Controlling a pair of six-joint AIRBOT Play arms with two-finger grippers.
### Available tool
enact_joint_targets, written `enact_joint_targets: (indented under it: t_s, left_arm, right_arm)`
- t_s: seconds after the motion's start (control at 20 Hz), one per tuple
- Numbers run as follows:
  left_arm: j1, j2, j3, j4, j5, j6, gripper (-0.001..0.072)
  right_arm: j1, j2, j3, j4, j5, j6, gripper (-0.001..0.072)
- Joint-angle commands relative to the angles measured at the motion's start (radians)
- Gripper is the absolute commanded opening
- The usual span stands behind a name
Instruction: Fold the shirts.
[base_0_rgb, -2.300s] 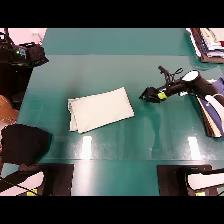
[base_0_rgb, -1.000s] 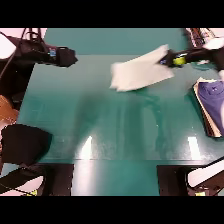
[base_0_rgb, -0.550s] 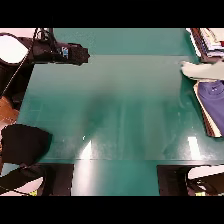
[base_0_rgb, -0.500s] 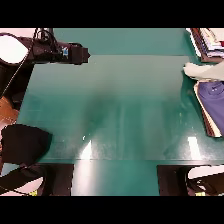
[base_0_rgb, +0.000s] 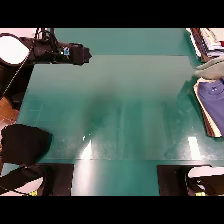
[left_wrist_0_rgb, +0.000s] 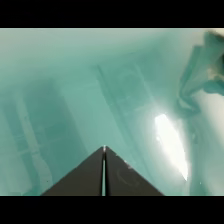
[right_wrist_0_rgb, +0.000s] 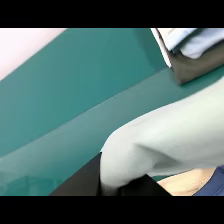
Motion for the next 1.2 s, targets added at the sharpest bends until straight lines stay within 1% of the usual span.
enact_joint_targets:
  t_s: [0.0,0.3,0.5,0.55,0.6,0.65,0.7,0.75,0.85,0.95,1.05,1.15]
  left_arm:
    - [0.000,0.000,0.000,0.000,-0.002,-0.001,0.0024]
    - [0.000,0.000,0.000,0.000,-0.022,0.000,0.0024]
    - [0.000,0.000,0.000,0.001,-0.040,0.000,0.0024]
    - [0.000,0.000,0.000,0.000,-0.044,0.000,0.0024]
    - [0.000,0.000,0.000,0.001,-0.047,0.000,0.0024]
    - [0.000,0.000,0.000,0.001,-0.047,0.000,0.0024]
    - [0.000,0.000,0.000,0.000,-0.047,0.003,0.0023]
    - [0.000,0.000,0.000,0.001,-0.047,0.007,0.0024]
    - [0.000,0.000,0.000,0.000,-0.051,0.007,0.0024]
    - [-0.001,0.000,0.000,0.000,-0.053,0.006,0.0024]
    - [0.000,0.000,0.000,0.000,-0.049,0.006,0.0024]
    - [0.000,0.000,0.000,0.000,-0.047,0.006,0.0024]
  right_arm:
    - [-0.051,0.114,-0.067,-0.038,0.021,0.000,0.0017]
    - [-0.158,0.287,-0.360,-0.180,0.156,-0.001,0.0017]
    - [-0.242,0.407,-0.588,-0.367,0.228,0.000,0.0019]
    - [-0.264,0.435,-0.640,-0.410,0.237,0.000,0.0030]
    - [-0.290,0.463,-0.691,-0.446,0.244,0.001,0.0164]
    - [-0.314,0.487,-0.732,-0.470,0.245,0.001,0.0353]
    - [-0.343,0.510,-0.771,-0.488,0.241,0.001,0.0511]
    - [-0.371,0.525,-0.792,-0.492,0.245,0.001,0.0538]
    - [-0.414,0.546,-0.795,-0.455,0.239,0.001,0.0538]
    - [-0.406,0.551,-0.752,-0.346,0.214,0.001,0.0538]
    - [-0.331,0.548,-0.693,-0.206,0.196,0.001,0.0537]
    - [-0.192,0.549,-0.640,-0.103,0.178,0.000,0.0530]
